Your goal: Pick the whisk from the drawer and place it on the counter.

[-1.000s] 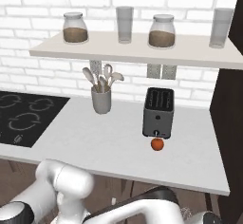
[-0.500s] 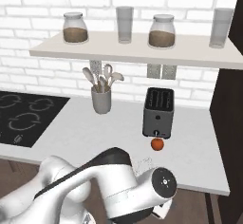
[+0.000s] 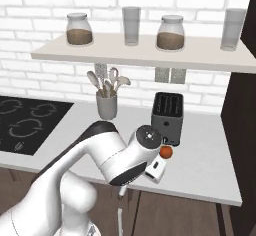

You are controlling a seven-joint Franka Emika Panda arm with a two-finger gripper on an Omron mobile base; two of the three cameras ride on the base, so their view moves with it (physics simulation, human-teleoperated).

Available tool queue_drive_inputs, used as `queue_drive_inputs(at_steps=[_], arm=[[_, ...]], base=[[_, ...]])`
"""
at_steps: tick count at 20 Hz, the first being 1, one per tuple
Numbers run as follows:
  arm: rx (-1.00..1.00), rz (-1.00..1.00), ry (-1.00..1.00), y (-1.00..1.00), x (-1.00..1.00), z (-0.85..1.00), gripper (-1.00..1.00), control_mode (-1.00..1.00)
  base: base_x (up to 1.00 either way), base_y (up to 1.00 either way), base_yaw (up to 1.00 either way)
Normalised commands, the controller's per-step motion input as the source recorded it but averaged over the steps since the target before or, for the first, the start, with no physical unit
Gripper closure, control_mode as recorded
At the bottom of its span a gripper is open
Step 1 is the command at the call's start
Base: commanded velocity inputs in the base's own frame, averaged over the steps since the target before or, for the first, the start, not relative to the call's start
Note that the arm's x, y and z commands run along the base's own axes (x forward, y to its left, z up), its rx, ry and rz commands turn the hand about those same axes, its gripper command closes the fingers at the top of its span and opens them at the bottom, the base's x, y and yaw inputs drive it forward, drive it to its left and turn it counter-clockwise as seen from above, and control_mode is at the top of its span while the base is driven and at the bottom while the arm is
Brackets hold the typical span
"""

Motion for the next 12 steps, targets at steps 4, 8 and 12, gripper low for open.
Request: queue_drive_inputs(at_steps=[4,8,12], arm=[[0.00,0.00,-0.08,-0.11,0.56,-0.10,1.00,-1.00],[0.01,-0.01,-0.05,-0.08,0.70,-0.20,1.00,-1.00],[0.05,-0.03,0.00,-0.14,0.83,-0.10,1.00,-1.00]], base=[[0.00,0.00,0.00],[0.00,0.00,0.00],[0.00,0.00,0.00]])
